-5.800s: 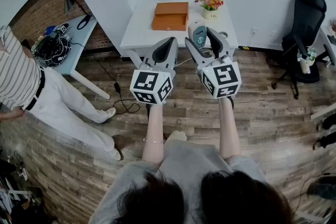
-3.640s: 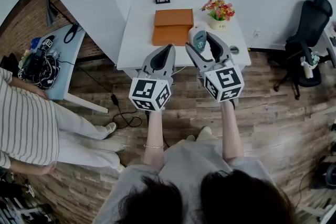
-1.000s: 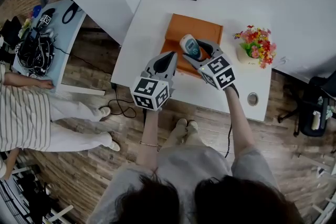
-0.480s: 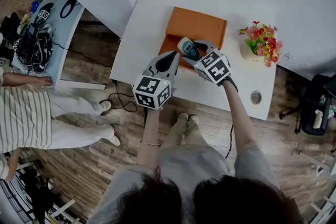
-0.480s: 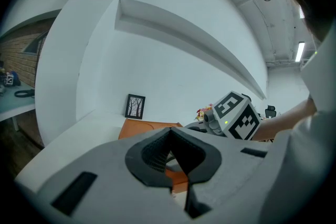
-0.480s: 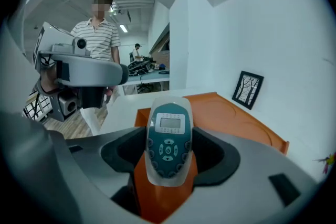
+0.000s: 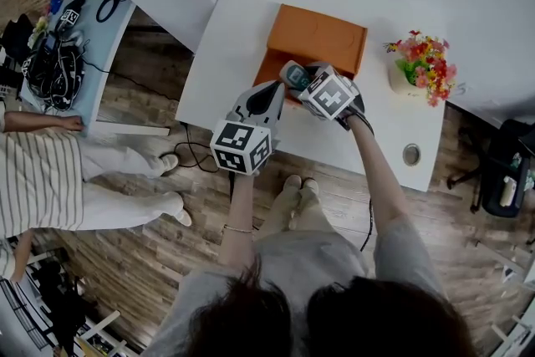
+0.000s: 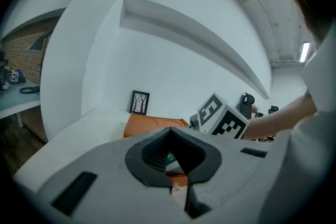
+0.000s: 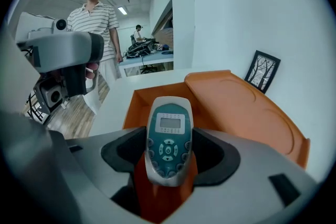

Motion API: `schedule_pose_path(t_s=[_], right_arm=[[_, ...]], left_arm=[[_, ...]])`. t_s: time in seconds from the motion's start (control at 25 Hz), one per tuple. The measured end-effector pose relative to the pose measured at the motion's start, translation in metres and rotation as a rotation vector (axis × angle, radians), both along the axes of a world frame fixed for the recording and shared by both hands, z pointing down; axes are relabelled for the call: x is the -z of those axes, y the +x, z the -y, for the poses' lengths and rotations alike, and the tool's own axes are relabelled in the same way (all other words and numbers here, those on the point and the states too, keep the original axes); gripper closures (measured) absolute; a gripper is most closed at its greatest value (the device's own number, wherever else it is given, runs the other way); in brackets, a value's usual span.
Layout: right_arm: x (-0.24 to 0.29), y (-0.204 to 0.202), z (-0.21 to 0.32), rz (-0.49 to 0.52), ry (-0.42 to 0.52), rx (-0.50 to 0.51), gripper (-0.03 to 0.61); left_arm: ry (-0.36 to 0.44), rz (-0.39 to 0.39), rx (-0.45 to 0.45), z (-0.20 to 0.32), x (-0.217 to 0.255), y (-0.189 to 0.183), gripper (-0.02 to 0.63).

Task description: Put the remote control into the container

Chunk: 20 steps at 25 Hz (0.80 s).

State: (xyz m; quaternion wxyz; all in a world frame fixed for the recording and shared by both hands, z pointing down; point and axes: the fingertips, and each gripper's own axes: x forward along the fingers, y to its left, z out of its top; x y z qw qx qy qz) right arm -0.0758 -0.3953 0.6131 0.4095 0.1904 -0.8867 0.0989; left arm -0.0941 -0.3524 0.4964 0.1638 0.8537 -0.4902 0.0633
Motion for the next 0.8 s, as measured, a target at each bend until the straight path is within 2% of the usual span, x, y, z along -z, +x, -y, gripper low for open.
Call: schedule_pose_path(t_s=[0.24, 0.44, 0.8], right_arm=[[-0.02, 0.001, 0.001, -0.11, -0.069, 0.001, 0.304], [-0.029, 0.001, 0.002, -0.159, -0.109, 0.004, 0.304], [-0.031, -0.002, 0.003, -0.158, -0.13, -0.009, 0.304]], left_arm=[[-0.003, 0.006, 0.014, 0.001, 0.0, -0.003, 0.609], [0.0, 0.005, 0.021, 0.0, 0.001, -0.004, 0.609], [0.003, 0.011, 0.029, 0.002, 0.004, -0.009, 0.609]])
